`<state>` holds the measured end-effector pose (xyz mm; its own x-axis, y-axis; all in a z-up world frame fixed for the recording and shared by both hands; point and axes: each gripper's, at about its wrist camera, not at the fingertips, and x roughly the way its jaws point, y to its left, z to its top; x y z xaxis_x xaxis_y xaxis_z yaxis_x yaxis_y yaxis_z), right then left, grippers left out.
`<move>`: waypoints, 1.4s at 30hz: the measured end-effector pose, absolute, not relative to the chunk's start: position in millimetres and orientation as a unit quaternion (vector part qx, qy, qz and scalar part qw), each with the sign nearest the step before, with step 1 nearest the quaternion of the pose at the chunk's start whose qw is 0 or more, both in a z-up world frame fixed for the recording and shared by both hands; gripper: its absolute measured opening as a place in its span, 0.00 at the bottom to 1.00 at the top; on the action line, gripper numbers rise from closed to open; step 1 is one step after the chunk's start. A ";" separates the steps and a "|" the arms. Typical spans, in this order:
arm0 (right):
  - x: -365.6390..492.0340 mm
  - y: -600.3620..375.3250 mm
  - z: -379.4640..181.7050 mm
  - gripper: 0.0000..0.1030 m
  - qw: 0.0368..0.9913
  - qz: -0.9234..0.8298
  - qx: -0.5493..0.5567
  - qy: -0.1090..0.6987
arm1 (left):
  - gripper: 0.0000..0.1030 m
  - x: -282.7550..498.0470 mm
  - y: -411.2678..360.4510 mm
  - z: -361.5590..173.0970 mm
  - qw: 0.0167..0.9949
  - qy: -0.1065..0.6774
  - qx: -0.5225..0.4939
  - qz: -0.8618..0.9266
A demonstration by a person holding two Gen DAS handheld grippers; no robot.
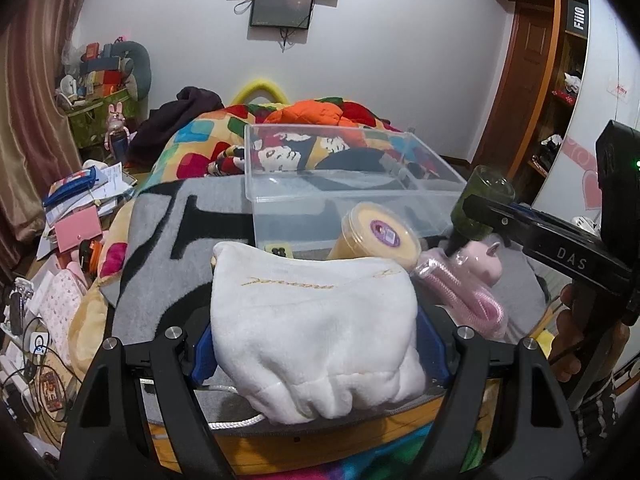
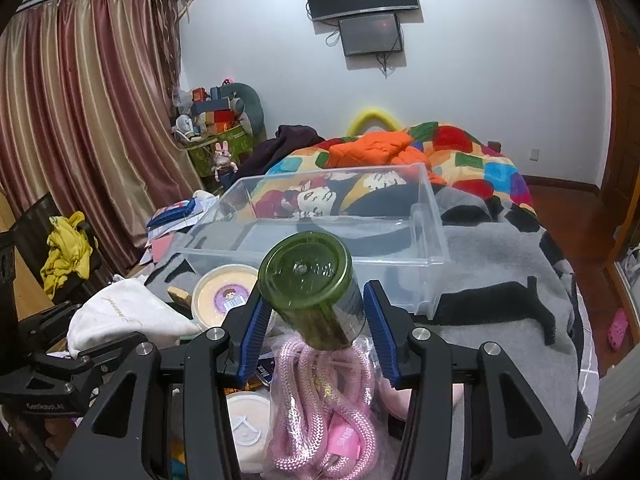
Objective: Organize objects
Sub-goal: 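Lift the green bottle with the right gripper and lower it into the clear box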
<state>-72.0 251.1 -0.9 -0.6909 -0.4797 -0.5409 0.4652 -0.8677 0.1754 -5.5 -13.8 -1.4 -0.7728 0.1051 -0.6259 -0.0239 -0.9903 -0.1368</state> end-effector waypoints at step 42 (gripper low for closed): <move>-117.4 259.2 45.3 0.41 0.241 -0.936 0.255 -0.019 | 0.77 -88.5 -17.0 52.6 0.023 -0.049 -0.264 0.963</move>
<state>-117.4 259.2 45.3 -0.7538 -0.4617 -0.4676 0.4420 -0.8828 0.1590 -88.5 -17.0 52.6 -0.8591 0.0707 -0.5068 -0.0192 -0.9942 -0.1061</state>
